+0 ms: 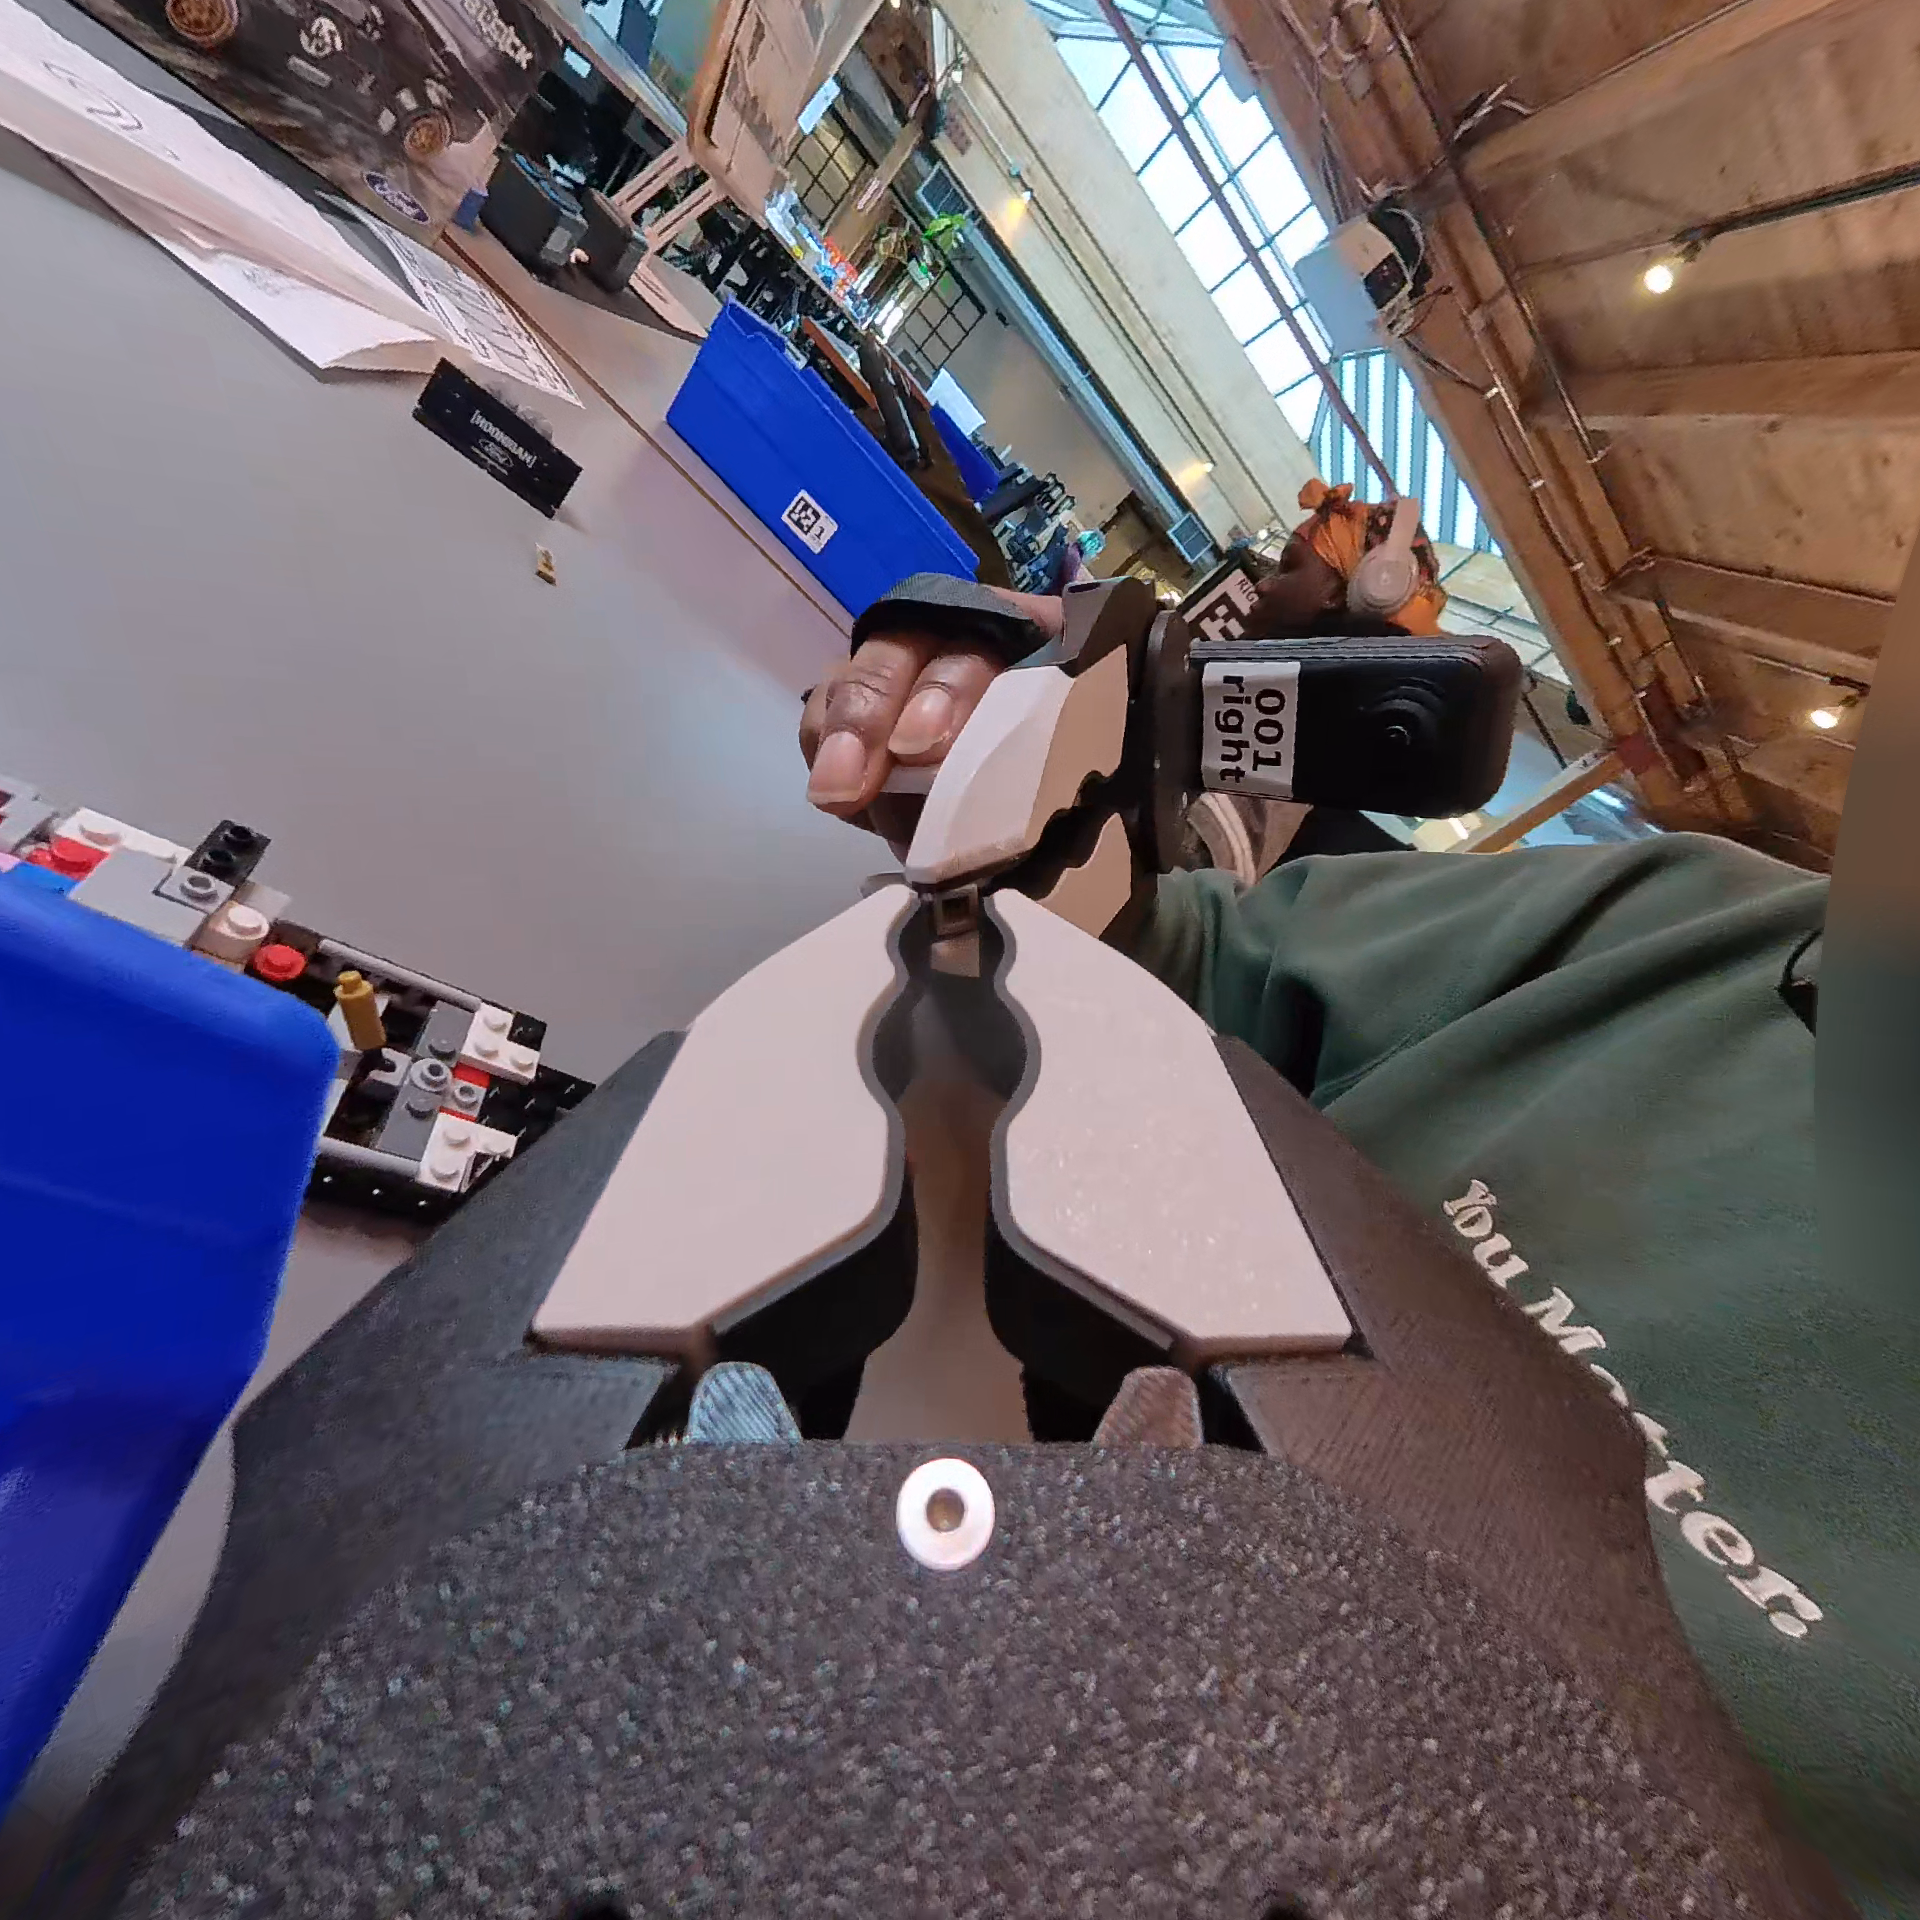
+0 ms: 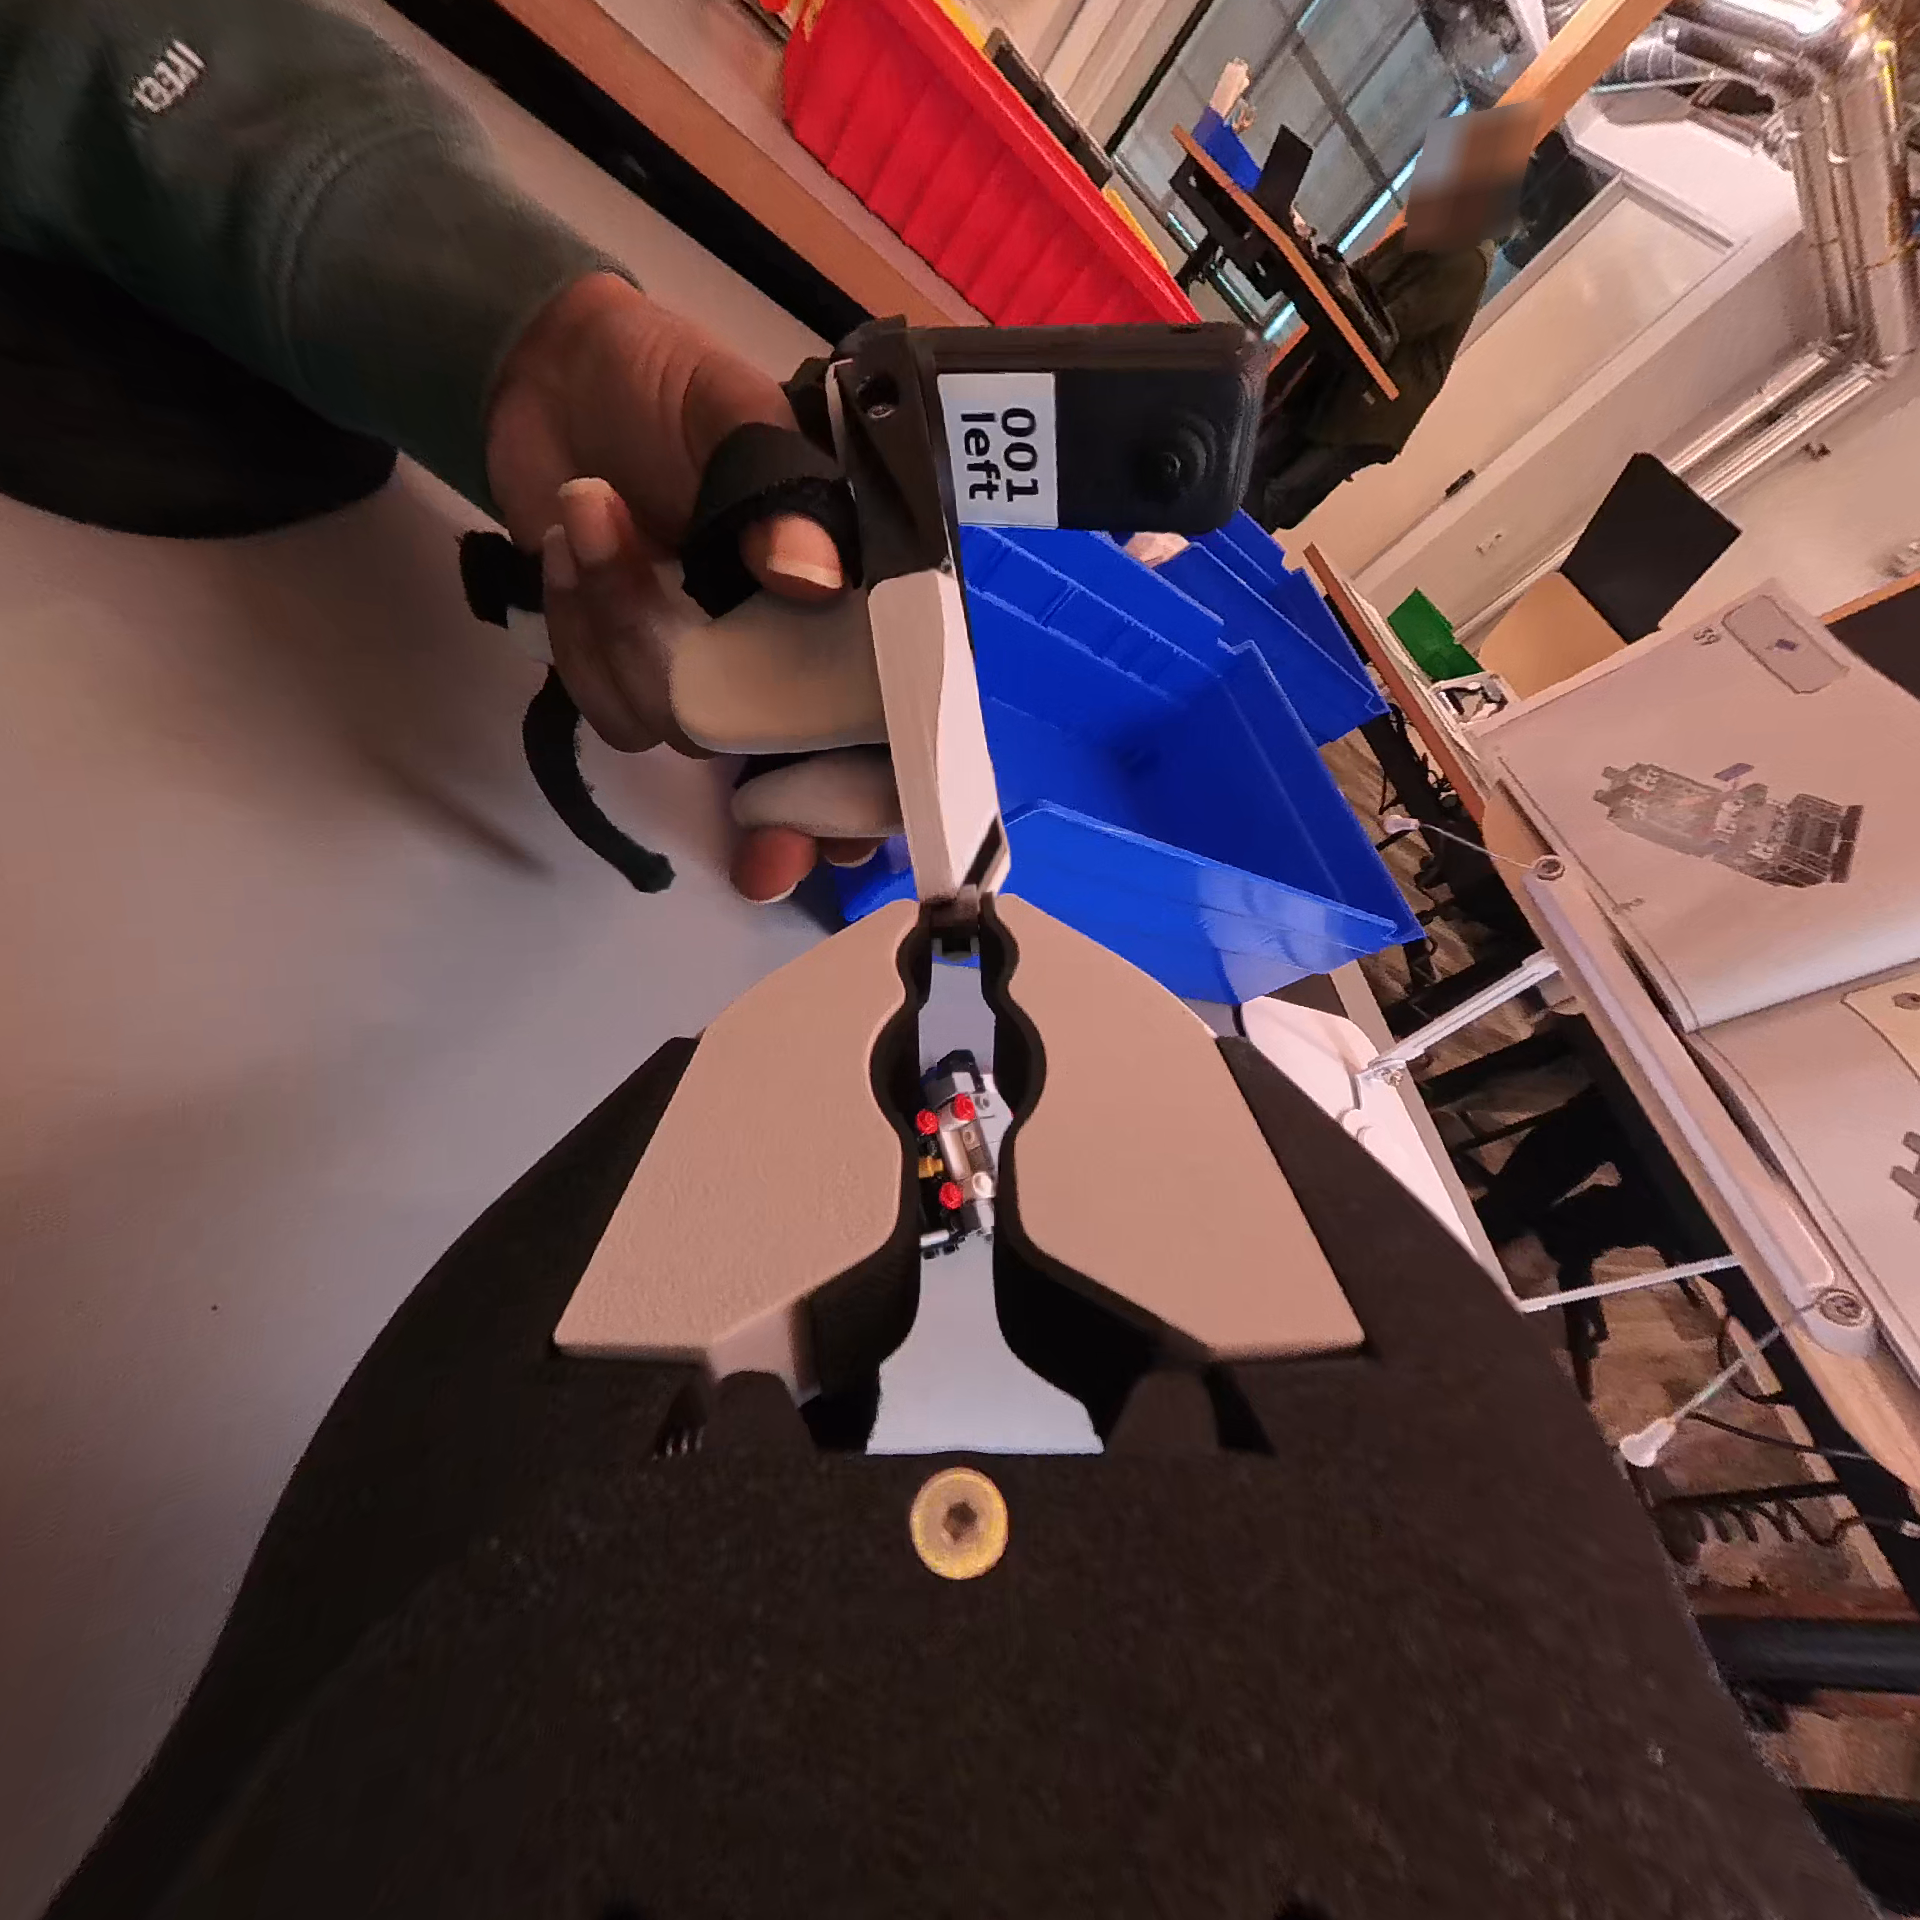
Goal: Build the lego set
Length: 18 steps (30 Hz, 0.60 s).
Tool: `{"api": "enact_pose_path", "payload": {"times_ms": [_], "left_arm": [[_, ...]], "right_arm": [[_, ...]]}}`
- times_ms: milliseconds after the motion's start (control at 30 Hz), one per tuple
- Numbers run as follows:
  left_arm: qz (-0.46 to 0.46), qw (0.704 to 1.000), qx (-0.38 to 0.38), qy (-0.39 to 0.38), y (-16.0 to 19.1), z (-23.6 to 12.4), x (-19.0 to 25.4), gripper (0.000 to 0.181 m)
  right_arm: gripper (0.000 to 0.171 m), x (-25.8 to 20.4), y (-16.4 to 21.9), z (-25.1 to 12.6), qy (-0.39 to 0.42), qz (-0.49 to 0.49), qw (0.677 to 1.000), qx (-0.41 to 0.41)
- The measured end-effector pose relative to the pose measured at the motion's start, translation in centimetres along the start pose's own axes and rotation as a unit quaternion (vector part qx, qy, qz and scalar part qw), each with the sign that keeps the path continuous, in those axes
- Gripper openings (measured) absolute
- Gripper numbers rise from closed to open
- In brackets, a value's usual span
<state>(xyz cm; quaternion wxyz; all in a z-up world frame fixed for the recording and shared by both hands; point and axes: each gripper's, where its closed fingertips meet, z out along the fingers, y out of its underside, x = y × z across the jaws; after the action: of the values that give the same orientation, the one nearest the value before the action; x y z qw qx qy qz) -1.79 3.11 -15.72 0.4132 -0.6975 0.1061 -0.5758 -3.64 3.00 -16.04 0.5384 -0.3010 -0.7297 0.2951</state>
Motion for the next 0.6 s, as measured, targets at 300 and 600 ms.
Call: {"api": "enact_pose_path", "payload": {"times_ms": [300,600], "left_arm": [[-0.012,0.999,0.003,0.030,-0.21,-0.36,0.65,0.008],[-0.009,1.000,0.011,0.026,-0.29,-0.56,0.29,0.008]], "right_arm": [[0.009,0.10,-0.61,-0.30,0.004,-0.005,1.000,0.008],[0.008,0.20,-0.34,-0.27,0.013,-0.021,1.000,-0.001]]}}
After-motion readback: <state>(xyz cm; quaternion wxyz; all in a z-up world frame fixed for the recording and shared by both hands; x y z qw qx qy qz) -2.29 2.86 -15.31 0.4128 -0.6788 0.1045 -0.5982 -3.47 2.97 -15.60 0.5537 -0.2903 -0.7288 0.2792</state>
